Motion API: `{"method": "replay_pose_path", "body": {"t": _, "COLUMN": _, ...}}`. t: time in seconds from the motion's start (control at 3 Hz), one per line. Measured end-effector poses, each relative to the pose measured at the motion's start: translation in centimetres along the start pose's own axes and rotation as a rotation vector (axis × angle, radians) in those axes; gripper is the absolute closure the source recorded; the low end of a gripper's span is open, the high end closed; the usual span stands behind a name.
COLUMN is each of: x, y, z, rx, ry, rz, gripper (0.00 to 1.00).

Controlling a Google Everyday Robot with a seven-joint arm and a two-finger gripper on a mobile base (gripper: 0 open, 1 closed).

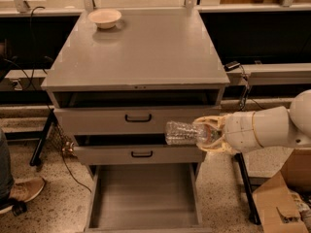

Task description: Pick water bottle from bottom drawer and place on counter

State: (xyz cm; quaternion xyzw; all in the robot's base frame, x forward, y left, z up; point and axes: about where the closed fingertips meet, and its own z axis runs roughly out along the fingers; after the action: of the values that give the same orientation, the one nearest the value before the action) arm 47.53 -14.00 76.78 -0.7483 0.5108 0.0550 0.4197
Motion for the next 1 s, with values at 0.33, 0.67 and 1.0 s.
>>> {"method": "replay_pose_path", "body": {"t": 0.33, "x": 0.0, "y": 0.0, "z": 0.0, "rx": 0.000, "ry": 0.000, "rz": 0.000, "gripper": 1.00}}
{"method": "replay_pose_path", "body": {"t": 0.67, "x": -0.1, "y": -2.8, "z": -1.4, "rx": 0.001, "ry": -0.022, "rz": -0.016, "gripper": 1.00}}
{"method": "replay_pose_path", "body": {"t": 1.0, "x": 0.2, "y": -7.6, "z": -3.1, "rx": -0.055, "ry": -0.013, "rz": -0.029, "gripper": 1.00}}
